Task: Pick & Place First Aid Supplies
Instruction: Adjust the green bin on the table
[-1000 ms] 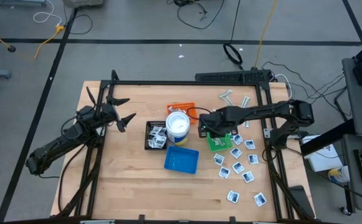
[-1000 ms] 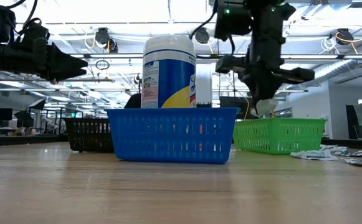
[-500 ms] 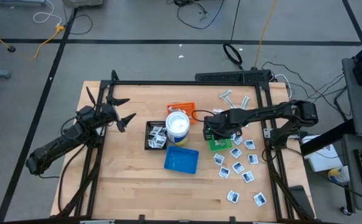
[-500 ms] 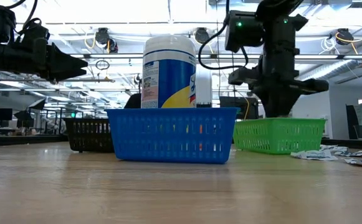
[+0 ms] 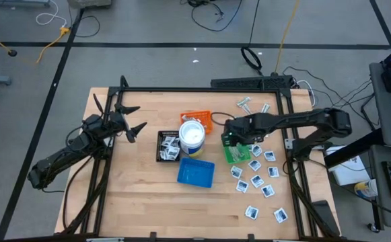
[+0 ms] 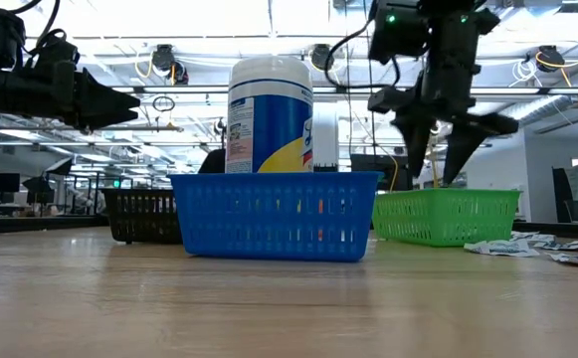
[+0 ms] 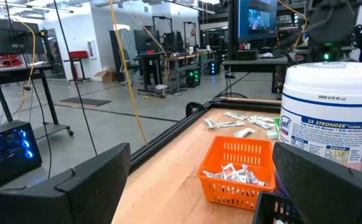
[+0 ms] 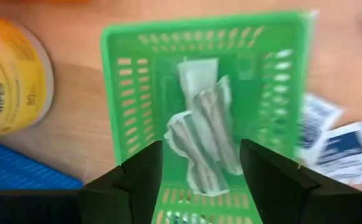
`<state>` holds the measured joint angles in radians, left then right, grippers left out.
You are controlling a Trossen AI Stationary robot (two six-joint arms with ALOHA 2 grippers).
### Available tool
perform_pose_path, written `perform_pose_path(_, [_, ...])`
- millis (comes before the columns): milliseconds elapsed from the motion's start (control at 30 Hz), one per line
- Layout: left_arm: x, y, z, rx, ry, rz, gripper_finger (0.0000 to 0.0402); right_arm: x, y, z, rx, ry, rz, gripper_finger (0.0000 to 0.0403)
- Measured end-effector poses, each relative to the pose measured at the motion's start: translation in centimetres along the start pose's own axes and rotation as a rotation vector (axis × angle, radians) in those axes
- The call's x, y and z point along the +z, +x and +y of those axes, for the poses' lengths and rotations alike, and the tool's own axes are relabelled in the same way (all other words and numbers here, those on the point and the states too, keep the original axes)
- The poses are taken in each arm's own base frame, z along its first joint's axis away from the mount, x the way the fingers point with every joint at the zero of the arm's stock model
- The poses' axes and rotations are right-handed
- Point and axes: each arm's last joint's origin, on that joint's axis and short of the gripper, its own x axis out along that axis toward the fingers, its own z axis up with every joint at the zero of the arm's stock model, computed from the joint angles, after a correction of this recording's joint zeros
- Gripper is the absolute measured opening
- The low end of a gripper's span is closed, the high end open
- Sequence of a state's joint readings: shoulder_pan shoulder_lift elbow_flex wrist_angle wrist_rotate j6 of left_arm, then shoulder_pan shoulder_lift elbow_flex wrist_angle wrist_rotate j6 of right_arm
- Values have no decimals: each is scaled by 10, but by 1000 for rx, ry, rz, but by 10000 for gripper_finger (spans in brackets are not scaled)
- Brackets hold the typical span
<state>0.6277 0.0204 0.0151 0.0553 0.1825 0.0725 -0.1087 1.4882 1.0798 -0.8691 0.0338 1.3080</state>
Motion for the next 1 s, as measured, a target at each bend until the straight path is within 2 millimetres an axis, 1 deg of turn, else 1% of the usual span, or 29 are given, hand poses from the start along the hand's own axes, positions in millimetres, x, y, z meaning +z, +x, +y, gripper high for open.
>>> perform_pose_path(133, [0, 0, 0, 0, 0, 0, 397, 7, -13, -13, -29, 14, -38, 175])
perform_pose_path(233, [0, 0, 0, 0, -1, 0, 397, 10, -17, -27, -55, 38, -42, 140])
perform_pose_path(400, [0, 0, 0, 0, -1, 0, 397, 5, -7, -50, -122, 49, -22, 86])
perform_pose_path(533, [0, 0, 0, 0, 0, 0, 397, 2, 4, -61, -165, 44, -7, 54])
perform_pose_path(667, [0, 0, 0, 0, -1, 0, 397, 0, 13, -66, -176, 28, -2, 27])
perform_pose_path(800, [0, 0, 0, 0, -2, 0, 397, 2, 20, -61, -155, 11, -7, 4])
perform_pose_path(1000, [0, 0, 0, 0, -1, 0, 397, 4, 27, -48, -46, -12, 20, 3])
